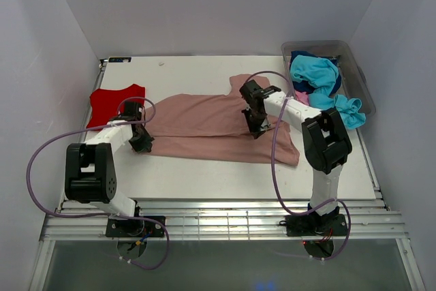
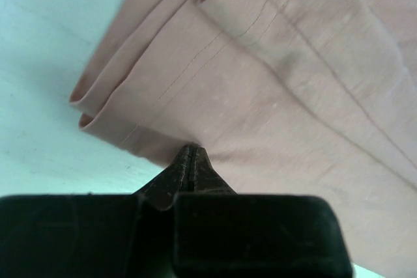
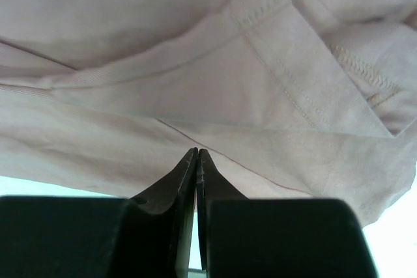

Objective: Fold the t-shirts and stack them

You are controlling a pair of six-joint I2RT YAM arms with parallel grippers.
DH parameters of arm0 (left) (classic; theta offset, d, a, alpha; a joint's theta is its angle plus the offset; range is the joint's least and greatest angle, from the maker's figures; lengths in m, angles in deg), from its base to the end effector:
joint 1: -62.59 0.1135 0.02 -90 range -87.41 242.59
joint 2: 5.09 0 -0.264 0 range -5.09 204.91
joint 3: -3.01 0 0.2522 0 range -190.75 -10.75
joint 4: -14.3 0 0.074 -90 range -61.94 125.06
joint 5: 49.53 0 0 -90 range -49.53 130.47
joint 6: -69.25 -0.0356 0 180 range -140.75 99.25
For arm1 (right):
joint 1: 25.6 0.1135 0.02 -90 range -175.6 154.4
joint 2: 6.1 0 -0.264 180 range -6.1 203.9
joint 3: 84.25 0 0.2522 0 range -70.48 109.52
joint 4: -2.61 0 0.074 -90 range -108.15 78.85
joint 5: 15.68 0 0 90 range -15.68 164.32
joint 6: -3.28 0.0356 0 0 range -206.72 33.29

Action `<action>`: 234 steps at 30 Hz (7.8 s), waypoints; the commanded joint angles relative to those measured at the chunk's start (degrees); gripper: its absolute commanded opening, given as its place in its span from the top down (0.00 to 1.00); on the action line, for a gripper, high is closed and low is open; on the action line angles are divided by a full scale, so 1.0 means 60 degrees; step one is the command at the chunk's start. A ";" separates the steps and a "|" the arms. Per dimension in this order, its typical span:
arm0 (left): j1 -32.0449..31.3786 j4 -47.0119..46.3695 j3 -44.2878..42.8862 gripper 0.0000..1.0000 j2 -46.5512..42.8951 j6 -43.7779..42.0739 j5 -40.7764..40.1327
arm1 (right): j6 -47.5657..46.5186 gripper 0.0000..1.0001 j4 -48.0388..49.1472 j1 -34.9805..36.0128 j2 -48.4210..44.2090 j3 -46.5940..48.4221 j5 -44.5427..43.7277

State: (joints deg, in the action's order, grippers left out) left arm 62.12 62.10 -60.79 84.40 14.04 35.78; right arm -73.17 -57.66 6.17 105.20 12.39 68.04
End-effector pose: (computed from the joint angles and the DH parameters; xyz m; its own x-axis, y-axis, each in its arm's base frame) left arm 0.2760 0.0006 0.1632 -0.7788 -0.5623 -0.2781 -0.5594 0.8231 -0.0978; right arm 0.3322 0.2011 0.1900 -0.9150 -0.2928 -0.2775 -0.2929 0.9552 -0.0418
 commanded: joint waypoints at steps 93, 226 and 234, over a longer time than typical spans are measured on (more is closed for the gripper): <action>0.0064 -0.1003 0.2025 1.00 -0.1526 0.0998 -0.1503 | 0.0849 0.92 0.1099 0.2103 -0.0828 -0.0146 0.0051; -0.0127 -0.2131 -0.0770 1.00 0.0421 0.0808 -0.1753 | 0.1010 0.78 0.2067 0.2952 0.1239 -0.1038 0.0959; -0.0127 -0.1880 -0.1825 1.00 0.0509 0.0853 -0.1621 | 0.1010 0.82 0.2037 0.2981 0.1253 -0.1038 0.0945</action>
State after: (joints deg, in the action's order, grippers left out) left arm 61.60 50.30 -69.40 87.62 18.56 26.10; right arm -67.40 -40.87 23.11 107.59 8.56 71.93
